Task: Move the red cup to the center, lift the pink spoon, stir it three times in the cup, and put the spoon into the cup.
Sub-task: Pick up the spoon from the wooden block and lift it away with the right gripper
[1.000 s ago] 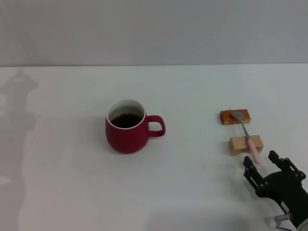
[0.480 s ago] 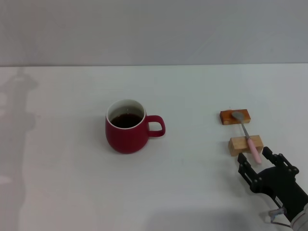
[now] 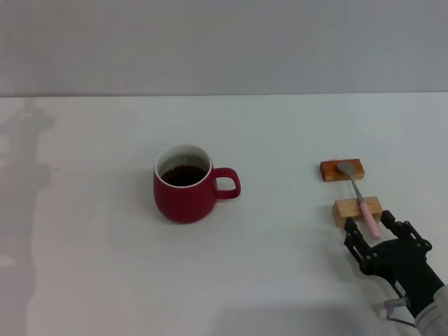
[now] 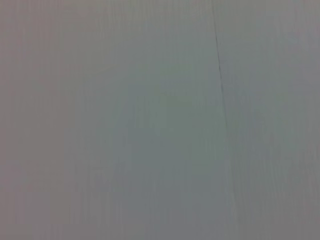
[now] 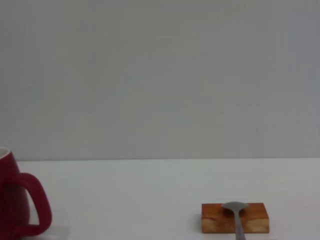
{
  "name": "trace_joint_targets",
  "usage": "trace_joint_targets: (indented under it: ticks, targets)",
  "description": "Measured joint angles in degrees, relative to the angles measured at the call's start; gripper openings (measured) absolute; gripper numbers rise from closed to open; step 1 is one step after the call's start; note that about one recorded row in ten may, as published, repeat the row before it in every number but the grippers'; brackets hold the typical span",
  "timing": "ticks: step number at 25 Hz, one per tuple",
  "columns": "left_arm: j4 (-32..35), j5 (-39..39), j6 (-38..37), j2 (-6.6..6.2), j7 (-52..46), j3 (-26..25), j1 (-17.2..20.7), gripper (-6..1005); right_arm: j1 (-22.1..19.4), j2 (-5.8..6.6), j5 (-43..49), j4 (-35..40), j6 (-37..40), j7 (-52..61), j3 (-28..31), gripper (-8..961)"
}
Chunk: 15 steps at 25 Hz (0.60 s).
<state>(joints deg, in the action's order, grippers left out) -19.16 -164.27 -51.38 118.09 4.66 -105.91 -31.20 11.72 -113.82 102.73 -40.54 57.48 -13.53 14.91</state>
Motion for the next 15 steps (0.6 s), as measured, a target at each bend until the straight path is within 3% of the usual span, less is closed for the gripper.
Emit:
trace_joint_targets:
  ticks: [15]
  targets:
    - [0.0,-0.2,-0.9,-0.25,0.2,-0.1,0.3,27,-0.4,-2.32,0.0,1.5,0.1,-0.2,1.7,629]
